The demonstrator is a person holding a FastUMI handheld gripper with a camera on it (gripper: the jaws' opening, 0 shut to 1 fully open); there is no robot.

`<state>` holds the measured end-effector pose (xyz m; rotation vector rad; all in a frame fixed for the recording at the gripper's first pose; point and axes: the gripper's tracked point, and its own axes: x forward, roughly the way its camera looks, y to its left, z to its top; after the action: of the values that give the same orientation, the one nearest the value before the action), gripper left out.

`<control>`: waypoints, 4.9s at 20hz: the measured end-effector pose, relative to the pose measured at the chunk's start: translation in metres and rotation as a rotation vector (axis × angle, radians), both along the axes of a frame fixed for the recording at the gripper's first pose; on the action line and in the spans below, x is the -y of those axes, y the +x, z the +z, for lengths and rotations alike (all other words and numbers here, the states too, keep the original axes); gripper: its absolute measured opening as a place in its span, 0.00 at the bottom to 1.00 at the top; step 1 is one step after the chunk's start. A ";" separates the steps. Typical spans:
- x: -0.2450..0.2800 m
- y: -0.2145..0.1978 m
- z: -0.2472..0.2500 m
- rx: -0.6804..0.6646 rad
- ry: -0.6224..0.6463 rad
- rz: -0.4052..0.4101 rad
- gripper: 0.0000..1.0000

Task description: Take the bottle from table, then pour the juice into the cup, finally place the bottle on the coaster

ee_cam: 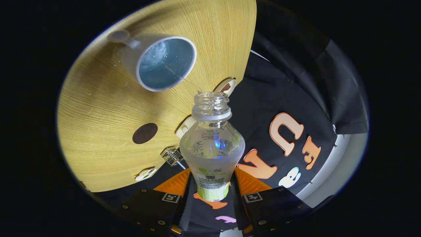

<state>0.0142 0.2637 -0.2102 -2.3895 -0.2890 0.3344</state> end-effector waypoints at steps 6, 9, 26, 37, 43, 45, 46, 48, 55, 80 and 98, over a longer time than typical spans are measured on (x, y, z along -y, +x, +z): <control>0.010 -0.004 -0.010 -0.039 0.097 -0.044 0.55; 0.019 -0.006 -0.022 -0.086 0.206 -0.097 0.55; 0.091 -0.037 -0.042 -0.468 1.154 -0.457 0.56; 0.126 0.044 -0.022 -0.677 1.765 -0.607 0.56; 0.109 0.121 -0.039 -0.752 1.998 -0.622 0.56; 0.104 0.140 -0.056 -0.761 1.992 -0.623 0.56; 0.102 0.146 -0.065 -0.766 1.983 -0.632 0.56; 0.099 0.159 -0.083 -0.770 1.984 -0.664 0.57; 0.103 0.168 -0.104 -0.754 2.020 -0.705 0.60; 0.235 0.005 0.159 -0.486 2.168 -0.520 0.97; 0.246 -0.042 0.197 -0.434 2.212 -0.444 0.97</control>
<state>-0.0280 0.0174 -0.0131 -0.1382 0.1273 0.1048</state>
